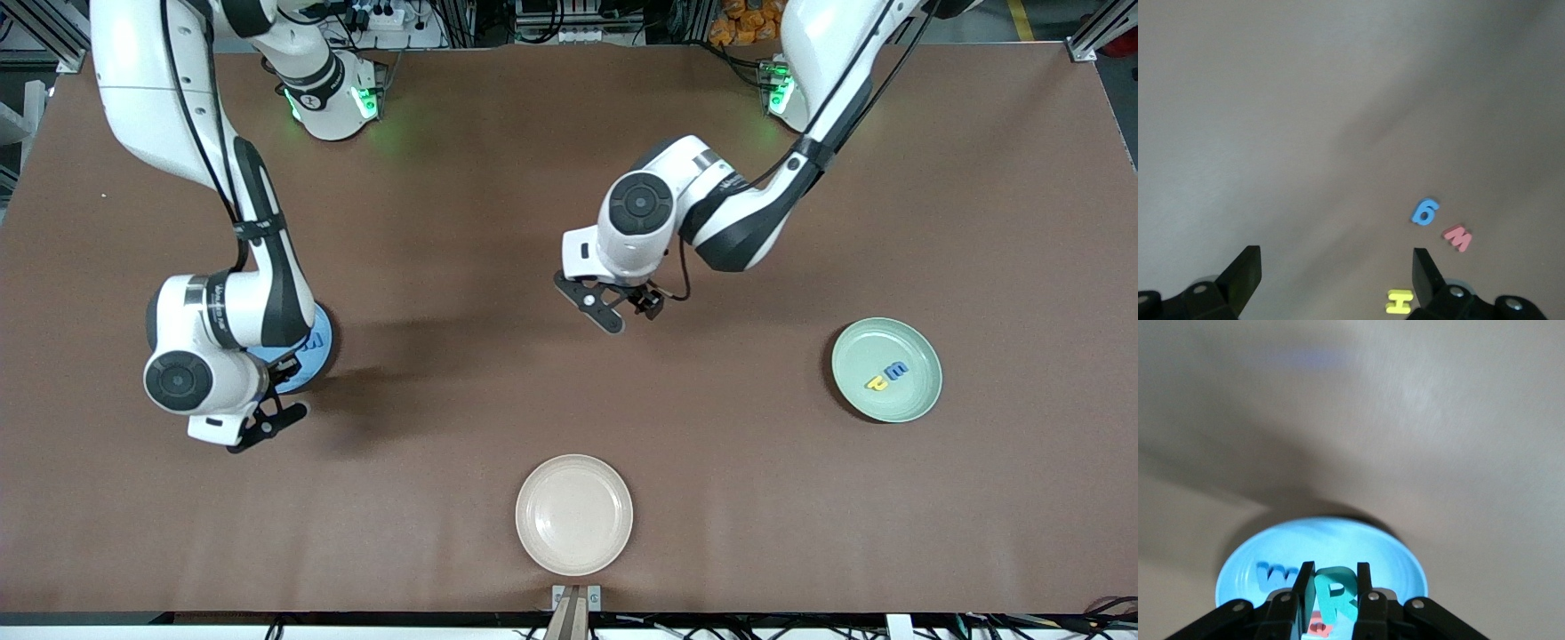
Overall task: Sort uppercase to blue plate, lowercase to green plate
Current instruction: 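Open the right gripper to release the R on the blue plate, then lower the left gripper onto the blue 6 and close it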
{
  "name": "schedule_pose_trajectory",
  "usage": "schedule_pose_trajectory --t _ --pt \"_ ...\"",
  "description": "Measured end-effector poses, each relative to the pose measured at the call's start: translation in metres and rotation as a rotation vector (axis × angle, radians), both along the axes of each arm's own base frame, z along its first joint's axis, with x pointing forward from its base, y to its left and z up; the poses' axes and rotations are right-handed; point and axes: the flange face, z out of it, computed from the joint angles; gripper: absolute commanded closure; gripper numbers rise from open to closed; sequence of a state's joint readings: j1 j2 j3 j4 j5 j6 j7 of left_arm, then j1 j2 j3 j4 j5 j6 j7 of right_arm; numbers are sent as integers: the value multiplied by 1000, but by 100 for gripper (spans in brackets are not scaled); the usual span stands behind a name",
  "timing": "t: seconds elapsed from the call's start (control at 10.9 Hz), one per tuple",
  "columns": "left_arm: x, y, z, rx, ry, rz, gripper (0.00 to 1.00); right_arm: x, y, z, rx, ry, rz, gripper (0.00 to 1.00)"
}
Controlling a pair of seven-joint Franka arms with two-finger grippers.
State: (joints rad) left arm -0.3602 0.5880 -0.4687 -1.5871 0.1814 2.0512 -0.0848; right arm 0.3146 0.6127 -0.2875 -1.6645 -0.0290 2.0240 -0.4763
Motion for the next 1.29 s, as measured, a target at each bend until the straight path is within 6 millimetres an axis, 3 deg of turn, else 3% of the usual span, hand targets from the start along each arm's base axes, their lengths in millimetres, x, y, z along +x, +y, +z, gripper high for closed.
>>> schedule_pose_trajectory --t 0.37,0.55,0.83,1.01,1.29 --pt "-22 -25 -24 7 5 -56 0 -41 -48 -30 42 -54 30 87" --pt "-37 -39 -43 40 -8 -44 0 -55 -57 -49 55 -91 34 87" --pt "-70 -64 -76 97 -24 10 0 -60 -60 -55 139 -114 17 86" --pt "-80 -69 -94 135 -43 7 0 -65 -62 -60 157 -118 20 75" --pt "-76 -67 -109 141 -75 -15 0 -68 -63 -63 160 -114 18 59"
